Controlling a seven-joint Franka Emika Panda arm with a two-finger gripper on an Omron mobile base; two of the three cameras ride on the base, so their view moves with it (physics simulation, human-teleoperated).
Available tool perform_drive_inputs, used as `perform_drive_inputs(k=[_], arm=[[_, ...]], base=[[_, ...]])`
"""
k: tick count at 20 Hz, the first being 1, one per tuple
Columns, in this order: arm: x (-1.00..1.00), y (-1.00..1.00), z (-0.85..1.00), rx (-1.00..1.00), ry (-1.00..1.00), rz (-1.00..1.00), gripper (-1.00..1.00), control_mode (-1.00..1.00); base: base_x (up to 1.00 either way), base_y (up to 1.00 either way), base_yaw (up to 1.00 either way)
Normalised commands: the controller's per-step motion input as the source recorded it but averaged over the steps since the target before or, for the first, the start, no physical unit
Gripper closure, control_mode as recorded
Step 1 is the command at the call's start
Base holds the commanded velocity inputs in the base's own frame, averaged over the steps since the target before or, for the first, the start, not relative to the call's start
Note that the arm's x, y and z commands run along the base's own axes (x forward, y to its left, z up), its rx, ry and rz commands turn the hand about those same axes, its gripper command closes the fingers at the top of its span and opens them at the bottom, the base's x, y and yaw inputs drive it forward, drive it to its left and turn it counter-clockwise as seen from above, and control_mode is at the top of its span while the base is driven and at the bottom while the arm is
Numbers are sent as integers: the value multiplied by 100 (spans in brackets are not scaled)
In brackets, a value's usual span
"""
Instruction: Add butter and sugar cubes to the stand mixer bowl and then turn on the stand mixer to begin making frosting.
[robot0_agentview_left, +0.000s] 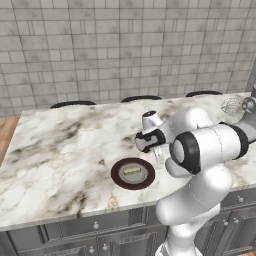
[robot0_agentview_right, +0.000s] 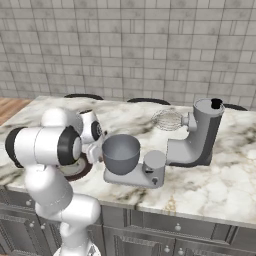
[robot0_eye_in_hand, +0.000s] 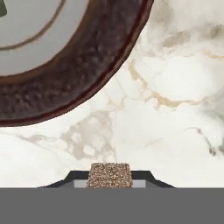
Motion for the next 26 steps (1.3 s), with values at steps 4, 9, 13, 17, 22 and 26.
perform_drive_inputs(k=[4,9,13,17,22,26], arm=[[0,24,95,0,-5,0,100,-100],[-9,18,99,0,-2,0,100,-100],[-23,-8,79,0,-9,-3,100,-100],[-31,-28,79,5,-14,-4,100,-100],[-13,-66,22,12,-3,-8,100,-100],[0,-84,-2,14,0,-10,100,-100]], base=[[0,0,0],[0,0,0],[0,0,0],[0,0,0],[0,0,0],[0,0,0]])
